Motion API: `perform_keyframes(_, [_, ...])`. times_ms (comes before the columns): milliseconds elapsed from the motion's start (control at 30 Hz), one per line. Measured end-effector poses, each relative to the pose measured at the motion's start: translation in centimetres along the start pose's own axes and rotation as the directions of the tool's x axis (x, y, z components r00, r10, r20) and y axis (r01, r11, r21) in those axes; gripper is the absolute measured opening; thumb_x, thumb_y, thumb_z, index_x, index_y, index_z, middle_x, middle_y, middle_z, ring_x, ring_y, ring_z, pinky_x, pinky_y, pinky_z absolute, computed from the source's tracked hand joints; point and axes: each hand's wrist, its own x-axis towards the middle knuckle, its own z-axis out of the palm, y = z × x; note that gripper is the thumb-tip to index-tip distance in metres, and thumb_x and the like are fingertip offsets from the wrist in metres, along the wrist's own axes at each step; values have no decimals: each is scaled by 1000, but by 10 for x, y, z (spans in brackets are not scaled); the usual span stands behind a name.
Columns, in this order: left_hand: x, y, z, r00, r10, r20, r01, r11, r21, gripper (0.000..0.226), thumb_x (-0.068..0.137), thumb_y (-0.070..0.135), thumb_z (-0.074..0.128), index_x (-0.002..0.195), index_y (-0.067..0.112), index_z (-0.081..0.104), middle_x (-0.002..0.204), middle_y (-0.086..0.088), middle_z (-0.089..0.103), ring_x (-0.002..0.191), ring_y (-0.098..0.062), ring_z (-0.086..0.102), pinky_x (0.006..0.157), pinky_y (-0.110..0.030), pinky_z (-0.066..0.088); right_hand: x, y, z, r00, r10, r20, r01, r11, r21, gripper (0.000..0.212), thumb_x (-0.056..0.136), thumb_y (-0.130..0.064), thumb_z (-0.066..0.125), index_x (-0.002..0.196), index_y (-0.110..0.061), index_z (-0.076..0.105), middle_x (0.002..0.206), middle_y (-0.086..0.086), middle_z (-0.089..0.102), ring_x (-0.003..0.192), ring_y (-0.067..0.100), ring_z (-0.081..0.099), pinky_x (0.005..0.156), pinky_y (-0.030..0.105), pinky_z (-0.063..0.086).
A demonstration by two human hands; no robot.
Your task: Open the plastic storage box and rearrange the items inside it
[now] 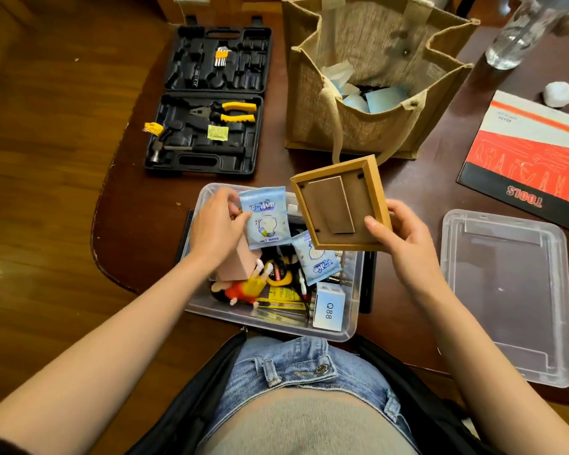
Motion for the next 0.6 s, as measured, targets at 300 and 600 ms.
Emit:
perform_keyframes(300, [-41, 20, 39, 451, 205, 869, -585, 803, 115, 19, 95, 24, 51, 93, 11, 65, 92, -6, 67, 79, -21, 58, 75, -35, 50, -9, 5, 6, 1000, 12, 25, -12, 1000, 12, 21, 91, -8, 56, 112, -10, 60, 98, -3, 67, 83, 0, 65, 66, 12, 51])
perform_keyframes(600, [-52, 15, 86, 442, -19, 897, -735, 565, 374, 30, 91, 13, 50, 120, 7, 55, 128, -14, 49, 113, -33, 54, 87, -44, 47, -14, 8, 4, 999, 12, 30, -11, 998, -60, 20, 91, -11, 58, 110, -13, 59, 97, -8, 64, 85, -4, 61, 70, 11, 49])
